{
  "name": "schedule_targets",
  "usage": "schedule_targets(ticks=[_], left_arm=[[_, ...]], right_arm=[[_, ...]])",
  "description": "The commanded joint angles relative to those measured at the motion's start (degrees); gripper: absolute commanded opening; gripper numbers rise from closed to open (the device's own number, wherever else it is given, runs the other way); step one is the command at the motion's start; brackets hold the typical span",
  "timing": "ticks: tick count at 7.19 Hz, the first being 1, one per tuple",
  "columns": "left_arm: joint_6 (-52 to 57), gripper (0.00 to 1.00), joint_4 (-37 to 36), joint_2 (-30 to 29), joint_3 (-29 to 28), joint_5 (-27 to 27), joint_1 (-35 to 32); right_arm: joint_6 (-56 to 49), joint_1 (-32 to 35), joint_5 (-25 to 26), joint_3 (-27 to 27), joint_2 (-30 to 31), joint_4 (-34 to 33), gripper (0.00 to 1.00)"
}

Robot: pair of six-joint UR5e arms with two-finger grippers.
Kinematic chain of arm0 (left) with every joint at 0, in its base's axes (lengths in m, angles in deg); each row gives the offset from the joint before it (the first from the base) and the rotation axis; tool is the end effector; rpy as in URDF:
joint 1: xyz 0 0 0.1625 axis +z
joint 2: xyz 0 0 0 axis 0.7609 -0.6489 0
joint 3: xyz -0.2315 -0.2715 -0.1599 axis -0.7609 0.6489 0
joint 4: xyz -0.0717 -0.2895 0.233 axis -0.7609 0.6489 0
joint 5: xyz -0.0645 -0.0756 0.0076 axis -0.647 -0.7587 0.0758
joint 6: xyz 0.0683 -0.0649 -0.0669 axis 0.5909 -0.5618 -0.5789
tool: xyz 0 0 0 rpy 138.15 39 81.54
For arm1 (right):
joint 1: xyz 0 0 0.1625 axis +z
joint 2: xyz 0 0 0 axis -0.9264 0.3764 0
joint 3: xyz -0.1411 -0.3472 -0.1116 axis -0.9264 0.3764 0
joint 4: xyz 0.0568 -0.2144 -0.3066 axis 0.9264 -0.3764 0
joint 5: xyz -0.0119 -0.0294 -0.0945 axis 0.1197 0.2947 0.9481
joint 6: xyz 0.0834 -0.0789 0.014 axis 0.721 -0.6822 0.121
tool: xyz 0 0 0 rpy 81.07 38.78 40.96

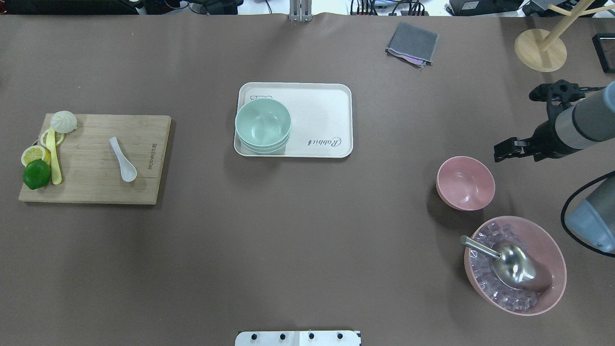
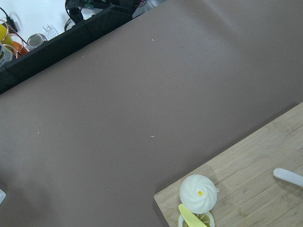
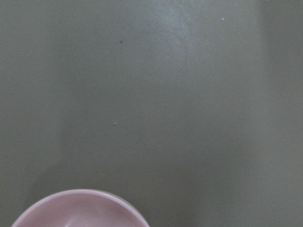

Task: Stack pink bowl on green and place spoon
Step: 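Reach the right gripper down to the rim of the small pink bowl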

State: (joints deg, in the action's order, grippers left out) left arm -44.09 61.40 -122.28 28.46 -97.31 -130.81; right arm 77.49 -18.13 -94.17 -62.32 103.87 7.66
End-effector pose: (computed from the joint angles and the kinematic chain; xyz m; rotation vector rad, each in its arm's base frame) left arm 0.0267 -0.5347 0.4856 0.5572 0.7651 0.3904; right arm -0.2585 -0.4319 0.4625 0.1001 -0.7764 0.1026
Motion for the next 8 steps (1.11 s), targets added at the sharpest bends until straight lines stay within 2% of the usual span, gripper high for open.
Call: schedule_targets(ticks=[1,3,7,8], left_arm=[[-0.03,0.99,0.0,-0.12,-0.12,0.0,0.06],[-0.12,0.99,0.0,-0.2,-0.12,0.0,0.32],[-0.12,0.99,0.0,-0.21,-0.04,0.0,0.32],[-0.12,0.99,0.0,-0.2,-0.12,0.0,0.32]], right_arm=[[4.07,-2.9,1.82,0.06,-0.27,0.11,0.69],[4.16,-3.52,1.83,-0.03,0.43,0.11,0.52],[4.25,-4.32,1.92,-0.02,1.04,0.02,0.49],[4.16,-4.4,1.92,0.06,1.04,0.02,0.45]])
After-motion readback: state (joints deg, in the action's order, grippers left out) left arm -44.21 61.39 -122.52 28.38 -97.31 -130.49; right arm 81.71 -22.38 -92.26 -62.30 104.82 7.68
